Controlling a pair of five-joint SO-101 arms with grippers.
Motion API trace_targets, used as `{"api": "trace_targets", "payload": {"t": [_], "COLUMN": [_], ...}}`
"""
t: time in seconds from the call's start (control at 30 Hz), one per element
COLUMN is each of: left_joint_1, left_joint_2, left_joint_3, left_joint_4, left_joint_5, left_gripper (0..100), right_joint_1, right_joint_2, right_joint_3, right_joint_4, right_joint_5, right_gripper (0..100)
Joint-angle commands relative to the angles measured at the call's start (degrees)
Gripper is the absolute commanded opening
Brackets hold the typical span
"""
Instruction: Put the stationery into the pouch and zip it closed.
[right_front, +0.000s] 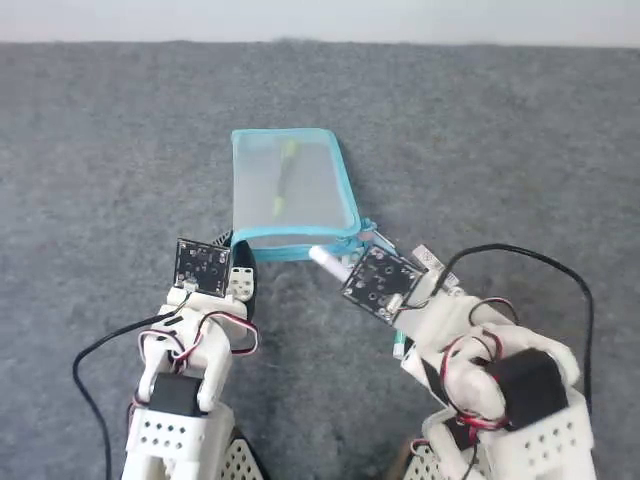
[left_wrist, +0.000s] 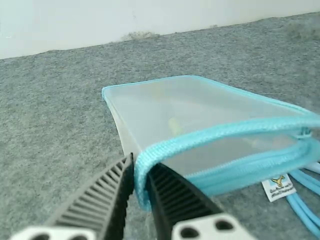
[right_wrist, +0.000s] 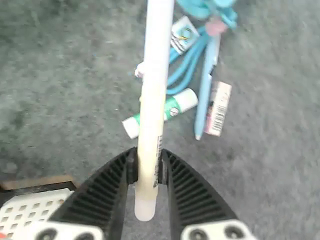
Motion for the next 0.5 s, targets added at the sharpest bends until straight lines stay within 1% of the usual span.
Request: {"api": "trace_targets", "payload": {"t": [0.0, 0.2, 0.47], "left_joint_1": [-0.44, -0.44, -0.09], "left_joint_2": [-0.88, -0.88, -0.88], "left_joint_3": [-2.51, -2.51, -2.51], "left_joint_4": [-0.7, -0.7, -0.62], "left_joint_5": [0.0, 0.0, 0.0], "left_gripper": [1, 1, 1], "right_joint_1": [-1.98, -1.98, -1.89], "right_joint_2": [5.49, 16.4, 27.47], "right_joint_3": [-2.55, -3.6, -15.38], "right_joint_4": [-1.45, -5.41, -5.23], "right_joint_5": [-2.73, -7.03, -15.47], "right_gripper": [0.7, 0.7, 0.7]}}
